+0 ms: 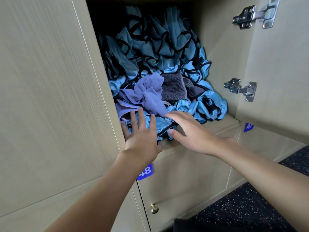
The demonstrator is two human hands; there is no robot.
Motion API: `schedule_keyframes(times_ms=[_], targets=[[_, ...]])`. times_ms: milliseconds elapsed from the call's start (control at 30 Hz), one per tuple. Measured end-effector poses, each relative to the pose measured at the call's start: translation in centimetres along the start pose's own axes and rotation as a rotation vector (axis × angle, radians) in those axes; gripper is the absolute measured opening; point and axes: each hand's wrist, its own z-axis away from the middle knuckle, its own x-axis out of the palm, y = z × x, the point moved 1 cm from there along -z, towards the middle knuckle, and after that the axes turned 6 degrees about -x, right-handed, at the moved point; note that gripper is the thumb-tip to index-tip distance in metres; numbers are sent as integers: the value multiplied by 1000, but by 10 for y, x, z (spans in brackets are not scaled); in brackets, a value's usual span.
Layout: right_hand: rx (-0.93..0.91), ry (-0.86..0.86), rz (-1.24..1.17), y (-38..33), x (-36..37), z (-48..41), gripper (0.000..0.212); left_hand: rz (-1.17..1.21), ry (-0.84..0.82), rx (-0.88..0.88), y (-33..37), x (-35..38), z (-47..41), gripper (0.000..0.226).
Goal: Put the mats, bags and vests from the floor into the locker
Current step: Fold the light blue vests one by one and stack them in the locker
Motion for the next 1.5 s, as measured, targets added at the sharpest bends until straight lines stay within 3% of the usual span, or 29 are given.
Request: schedule_keyframes(times_ms=[200,333,533,900,1000,1067,1167,1300,1433,1500], targets=[[85,34,-2,-11,-23,40,53,59,80,84,11,-19,23,97],[213,34,-8,-15,-44,90,54,267,79,268,36,-25,43,89],[473,70,24,-3,-71,209,54,494,-192,579,126,-4,83,80],[1248,83,65,8,-54,564,29,283,-661,1084,361,148,264,78],[1454,14,47,2,-29,645,35,150,-744,1163,393,197,315,74],[1580,-42,26,-2,-7,684,44,57,-723,1185,402,228,337,77],[1704,7,8,-3,23,712,55,-116,-701,1169,408,261,353,81],[1769,44,-13,0,49,719,64,-192,-535,1212,408,265,357,74],[1716,47,54,6,57,709,22,-176,-534,1228,405,263,356,68],[1698,106,20,7,54,701,12,-138,-544,1215,405,260,354,63]])
